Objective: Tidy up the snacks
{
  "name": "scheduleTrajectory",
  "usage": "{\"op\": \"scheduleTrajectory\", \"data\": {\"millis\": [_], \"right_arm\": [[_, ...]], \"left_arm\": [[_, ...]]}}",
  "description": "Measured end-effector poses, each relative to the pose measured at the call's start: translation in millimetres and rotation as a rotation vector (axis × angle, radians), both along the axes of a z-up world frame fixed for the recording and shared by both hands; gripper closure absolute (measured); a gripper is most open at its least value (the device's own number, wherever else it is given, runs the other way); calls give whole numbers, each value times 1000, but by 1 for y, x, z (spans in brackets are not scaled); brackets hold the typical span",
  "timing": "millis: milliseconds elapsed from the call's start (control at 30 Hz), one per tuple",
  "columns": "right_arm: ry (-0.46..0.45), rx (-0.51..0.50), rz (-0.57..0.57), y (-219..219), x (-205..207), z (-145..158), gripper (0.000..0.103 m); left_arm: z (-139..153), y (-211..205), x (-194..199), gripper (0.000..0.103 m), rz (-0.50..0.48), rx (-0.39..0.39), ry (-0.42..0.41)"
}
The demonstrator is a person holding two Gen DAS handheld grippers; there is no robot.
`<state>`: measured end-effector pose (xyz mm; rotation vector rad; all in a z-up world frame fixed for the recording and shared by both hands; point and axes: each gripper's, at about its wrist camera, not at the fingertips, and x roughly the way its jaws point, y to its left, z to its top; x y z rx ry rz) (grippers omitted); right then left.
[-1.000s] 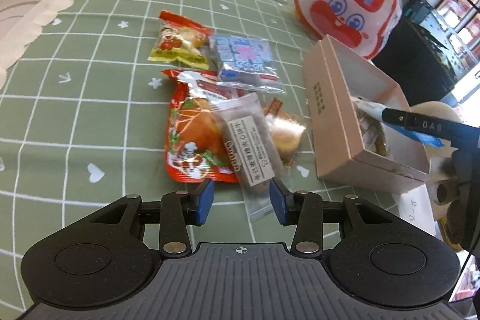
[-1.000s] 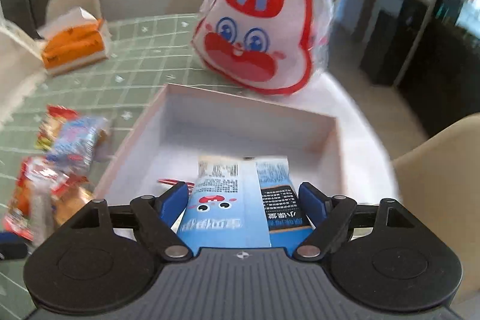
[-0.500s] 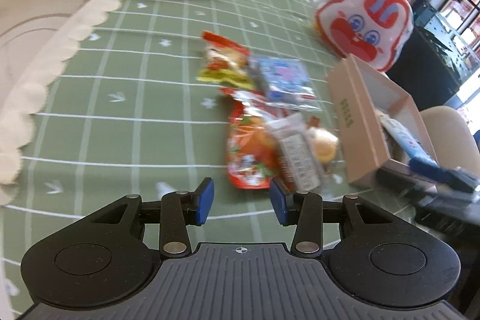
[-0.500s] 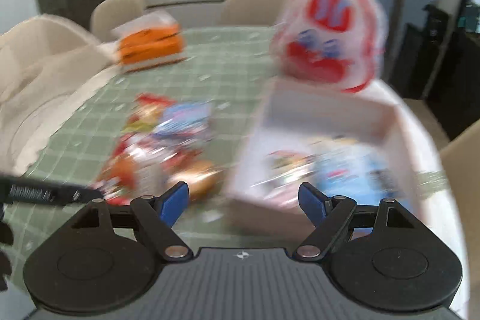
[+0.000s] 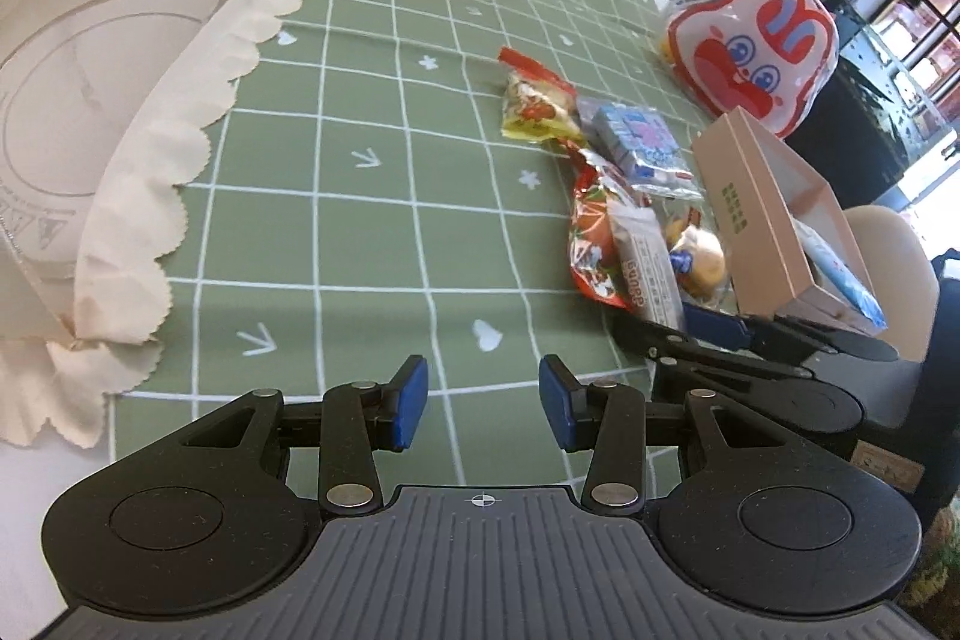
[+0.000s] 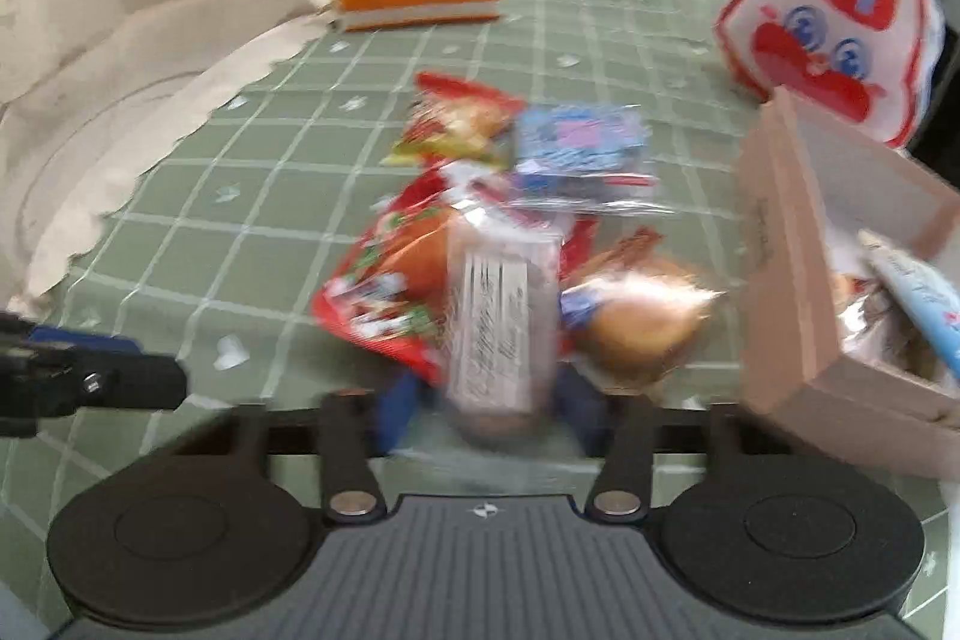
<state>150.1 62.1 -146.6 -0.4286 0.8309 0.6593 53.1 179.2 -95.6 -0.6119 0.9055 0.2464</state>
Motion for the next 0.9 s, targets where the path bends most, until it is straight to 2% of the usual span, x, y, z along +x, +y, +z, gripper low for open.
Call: {"op": "scheduleTrajectory", "data": {"millis": [100, 267, 500, 667, 800, 900], "right_arm": [[-14, -14, -18, 1, -12, -1, 64], [26, 11, -64, -7, -31, 1, 64], [90, 51, -9, -13, -75, 2, 61], [77, 62, -1, -27, -81, 8, 53], [29, 74, -58, -56, -77, 18, 44], [5, 44, -108, -80, -72, 18, 44]], "left_arm": [[0, 3, -4, 57, -16, -8, -9], [0, 2, -5, 57, -47, -20, -22], [3, -7, -5, 57, -62, -13, -30], [1, -17, -2, 57, -54, -17, -26], [-3, -30, 11, 57, -69, -23, -10], [-7, -42, 25, 57, -73, -18, 2]]}}
